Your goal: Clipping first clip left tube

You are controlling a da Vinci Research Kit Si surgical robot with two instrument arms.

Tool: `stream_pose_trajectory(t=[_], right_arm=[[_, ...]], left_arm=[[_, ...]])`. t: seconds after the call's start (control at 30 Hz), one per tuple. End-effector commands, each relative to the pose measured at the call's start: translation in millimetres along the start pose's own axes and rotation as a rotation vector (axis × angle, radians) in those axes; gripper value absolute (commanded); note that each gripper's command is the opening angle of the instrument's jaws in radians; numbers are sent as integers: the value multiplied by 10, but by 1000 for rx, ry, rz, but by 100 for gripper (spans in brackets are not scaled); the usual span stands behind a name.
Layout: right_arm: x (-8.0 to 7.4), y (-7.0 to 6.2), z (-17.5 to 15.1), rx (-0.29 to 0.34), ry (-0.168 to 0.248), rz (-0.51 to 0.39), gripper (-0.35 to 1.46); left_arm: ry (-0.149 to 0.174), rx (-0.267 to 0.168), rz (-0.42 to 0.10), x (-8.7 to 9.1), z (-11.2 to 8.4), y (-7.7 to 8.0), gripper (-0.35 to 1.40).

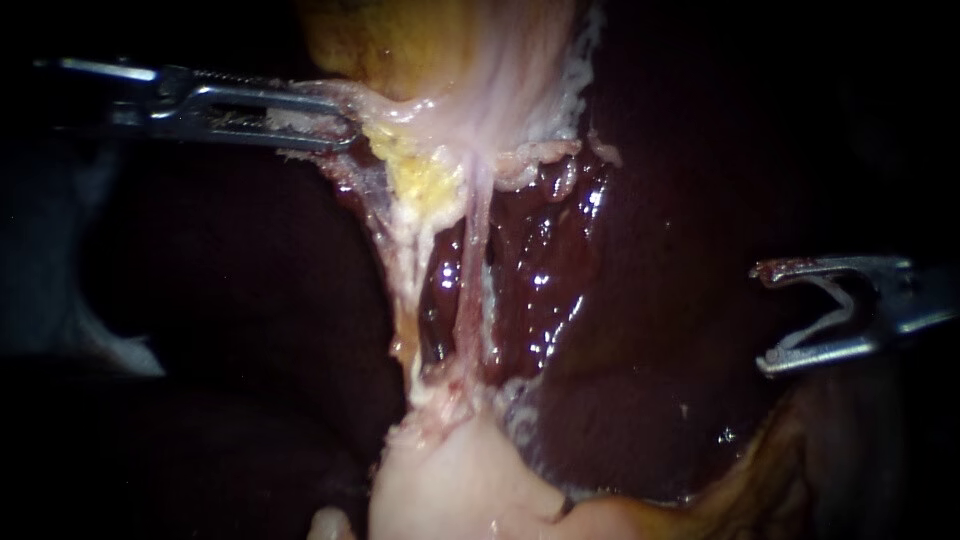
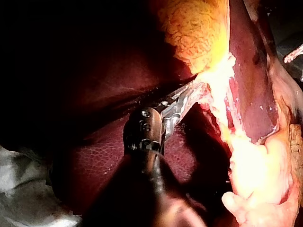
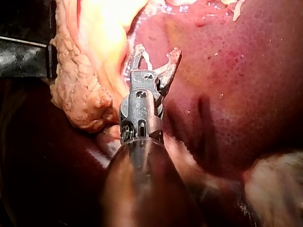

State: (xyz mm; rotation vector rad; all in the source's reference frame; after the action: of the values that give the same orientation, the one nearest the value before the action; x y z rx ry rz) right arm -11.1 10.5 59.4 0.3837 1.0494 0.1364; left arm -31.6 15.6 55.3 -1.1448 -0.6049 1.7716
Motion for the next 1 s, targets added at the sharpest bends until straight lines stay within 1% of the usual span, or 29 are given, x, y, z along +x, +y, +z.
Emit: stream_pose_trajectory(t=[0.03,0.13,0.2,0.33,0.4,0.5,0.63,0.77,0.87,1.0], right_arm=[[0,0,0,0,0,0,50],[0,0,0,0,0,0,50],[0,0,0,0,0,0,50],[0,0,0,0,0,0,50],[0,0,0,-3,-1,0,50],[1,0,2,-1,0,1,50],[7,-3,15,12,3,3,50],[18,-13,41,34,6,3,50],[30,-21,66,55,15,-2,50],[51,-29,98,76,30,36,50]], left_arm=[[-1,-4,-1,2,-3,1,-35],[-8,-17,-5,10,-17,3,-35],[-8,-15,-10,19,-30,5,-35],[14,-10,-23,35,-58,11,-35],[21,-5,-27,39,-71,14,-35],[26,-6,-30,40,-82,17,-35],[26,-5,-30,39,-84,18,-35],[33,-5,-31,39,-80,19,-35],[34,-4,-30,38,-78,19,-35],[35,-1,-30,36,-76,20,-35]])
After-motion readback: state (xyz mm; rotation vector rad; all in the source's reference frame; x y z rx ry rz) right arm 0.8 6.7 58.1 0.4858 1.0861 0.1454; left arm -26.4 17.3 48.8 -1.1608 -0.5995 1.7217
